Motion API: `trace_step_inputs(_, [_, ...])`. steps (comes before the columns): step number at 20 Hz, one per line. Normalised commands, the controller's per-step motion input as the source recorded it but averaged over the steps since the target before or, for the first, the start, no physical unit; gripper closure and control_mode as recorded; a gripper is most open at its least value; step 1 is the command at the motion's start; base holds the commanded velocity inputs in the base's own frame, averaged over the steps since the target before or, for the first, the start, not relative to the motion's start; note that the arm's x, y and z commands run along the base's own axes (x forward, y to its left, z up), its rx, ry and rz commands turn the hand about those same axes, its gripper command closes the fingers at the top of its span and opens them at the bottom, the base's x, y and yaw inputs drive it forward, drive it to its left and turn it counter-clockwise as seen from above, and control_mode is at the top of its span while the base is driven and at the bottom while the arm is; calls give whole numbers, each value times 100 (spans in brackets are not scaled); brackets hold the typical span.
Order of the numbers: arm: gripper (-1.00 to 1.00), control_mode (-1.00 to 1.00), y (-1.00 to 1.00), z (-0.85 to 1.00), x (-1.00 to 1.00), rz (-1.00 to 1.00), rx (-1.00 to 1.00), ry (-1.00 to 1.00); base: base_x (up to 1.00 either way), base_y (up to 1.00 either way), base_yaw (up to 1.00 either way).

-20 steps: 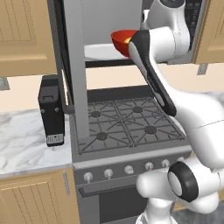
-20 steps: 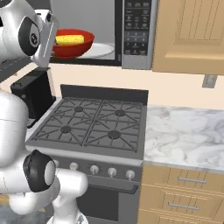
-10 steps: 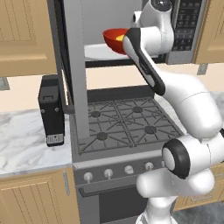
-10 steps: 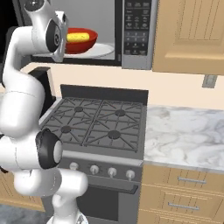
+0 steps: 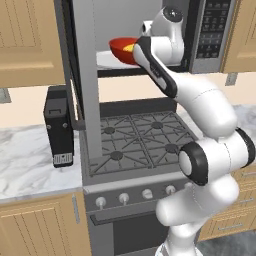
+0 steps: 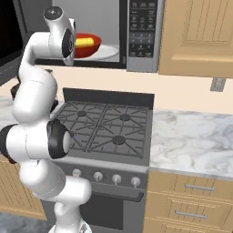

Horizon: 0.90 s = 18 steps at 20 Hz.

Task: Pick the corn from the sink and place it in the bowl. Then pick the bowl and place it in the microwave. Then close the microwave door and press the start button.

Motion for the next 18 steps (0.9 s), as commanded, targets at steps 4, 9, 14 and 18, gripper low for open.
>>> trace_step_inputs(4, [100,-100,4,-16,66,5,0,0,0,0,0])
trace_step_inputs(9, [100,-100,4,-10,54,3,0,0,0,0,0])
trace_step_inputs(14, [100,-100,4,-5,59,2,0,0,0,0,0])
trace_step_inputs(18, [-100,-100,4,-3,11,3,0,0,0,0,0])
